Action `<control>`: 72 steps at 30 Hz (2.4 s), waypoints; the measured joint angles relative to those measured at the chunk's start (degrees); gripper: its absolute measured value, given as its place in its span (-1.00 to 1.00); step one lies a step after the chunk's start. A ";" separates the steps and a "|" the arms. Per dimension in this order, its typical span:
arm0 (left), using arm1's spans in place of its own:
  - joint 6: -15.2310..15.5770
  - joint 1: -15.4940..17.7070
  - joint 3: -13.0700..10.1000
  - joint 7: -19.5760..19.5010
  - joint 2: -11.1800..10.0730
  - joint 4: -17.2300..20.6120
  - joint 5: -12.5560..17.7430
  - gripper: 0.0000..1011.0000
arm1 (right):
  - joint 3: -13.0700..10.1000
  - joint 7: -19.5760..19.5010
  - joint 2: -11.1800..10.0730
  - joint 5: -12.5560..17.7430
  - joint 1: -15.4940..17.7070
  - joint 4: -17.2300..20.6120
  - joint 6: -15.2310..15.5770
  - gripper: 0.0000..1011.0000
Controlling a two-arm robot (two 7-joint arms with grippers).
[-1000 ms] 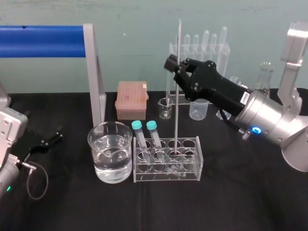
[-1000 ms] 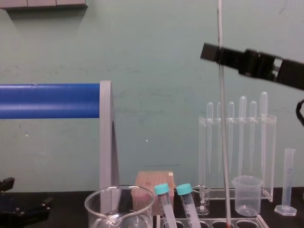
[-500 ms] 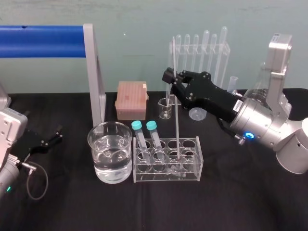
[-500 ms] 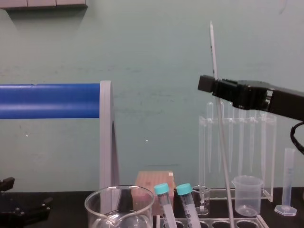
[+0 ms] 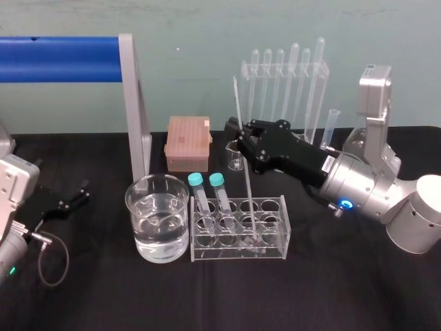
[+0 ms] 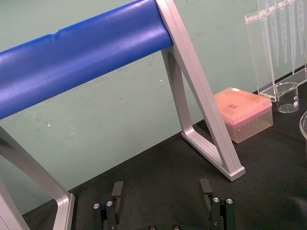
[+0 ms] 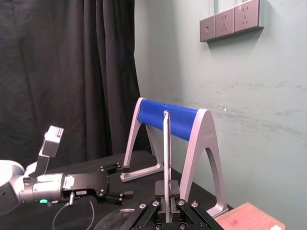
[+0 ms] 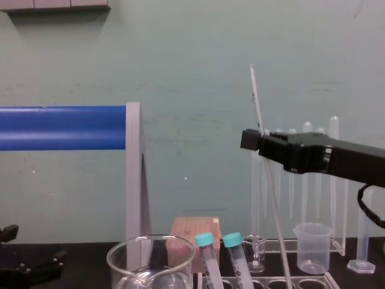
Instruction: Hold the thermometer with one hand and immerse one end into the beaker, then reinsert it into the test tube rack.
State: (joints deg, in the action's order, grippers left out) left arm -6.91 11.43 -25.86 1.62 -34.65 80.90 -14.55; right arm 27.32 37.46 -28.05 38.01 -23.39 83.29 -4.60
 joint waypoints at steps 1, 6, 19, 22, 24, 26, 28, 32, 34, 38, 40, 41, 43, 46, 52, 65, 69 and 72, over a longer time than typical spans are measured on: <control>0.00 0.00 0.00 0.00 0.00 0.00 0.00 0.99 | 0.10 0.09 0.07 -0.14 -0.07 -0.20 0.04 -0.90; 0.00 0.00 0.00 0.00 0.00 0.00 0.00 0.99 | 0.82 0.74 0.49 -1.05 -0.80 -1.47 0.34 -0.90; 0.00 0.00 0.00 0.00 0.00 0.00 0.00 0.99 | 2.21 1.74 1.04 -3.08 -2.48 -3.40 0.83 -0.90; 0.00 0.00 0.00 0.00 0.00 0.00 0.00 0.99 | 2.18 1.73 1.01 -3.03 -2.43 -3.39 0.82 -0.90; 0.00 0.00 0.00 0.00 0.00 0.00 0.00 0.99 | 2.15 1.72 1.00 -3.00 -2.40 -3.36 0.82 -0.90; 0.00 0.00 0.00 0.00 0.00 0.00 0.00 0.99 | 2.14 1.71 1.00 -2.98 -2.36 -3.35 0.81 -0.87; 0.00 0.00 0.00 0.00 0.00 0.00 0.00 0.99 | 2.12 1.71 0.99 -2.96 -2.34 -3.33 0.81 -0.83; 0.00 0.00 0.00 0.00 0.00 0.00 0.00 0.99 | 2.10 1.69 0.97 -2.92 -2.29 -3.29 0.79 -0.57; 0.00 0.00 0.00 0.00 0.00 0.00 0.00 0.99 | 2.09 1.69 0.96 -2.89 -2.27 -3.28 0.79 -0.48; 0.00 0.00 0.00 0.00 0.00 0.00 0.00 0.99 | 2.06 1.68 0.94 -2.83 -2.25 -3.24 0.77 -0.21; 0.00 0.00 0.00 0.00 0.00 0.00 0.00 0.99 | 2.05 1.69 0.94 -2.80 -2.23 -3.23 0.77 -0.06; 0.00 0.00 0.00 0.00 0.00 0.00 0.00 0.99 | 2.05 1.69 0.93 -2.79 -2.23 -3.22 0.77 -0.01; 0.00 0.00 0.00 0.00 0.00 0.00 0.00 0.99 | 2.03 1.68 0.92 -2.78 -2.22 -3.21 0.77 0.08; 0.00 0.00 0.00 0.00 0.00 0.00 0.00 0.99 | 2.01 1.68 0.91 -2.77 -2.21 -3.20 0.77 0.28; 0.00 0.00 0.00 0.00 0.00 0.00 0.00 0.99 | 2.01 1.68 0.90 -2.73 -2.17 -3.16 0.77 0.66; 0.00 0.00 0.00 0.00 0.00 0.00 0.00 0.99 | -0.24 -0.99 0.38 -1.50 -0.88 -0.97 1.13 0.98; 0.00 0.00 0.00 0.00 0.00 0.00 0.00 0.99 | -4.71 -12.11 -2.10 -2.87 4.36 4.38 4.48 0.98; 0.00 0.00 0.00 0.00 0.00 0.00 0.00 0.99 | -6.47 -20.29 -3.85 -4.72 8.21 6.72 10.71 0.98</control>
State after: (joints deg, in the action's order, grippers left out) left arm -6.91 11.43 -25.86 1.62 -34.65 80.90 -14.55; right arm 20.86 17.17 -31.90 33.29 -15.18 90.00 6.11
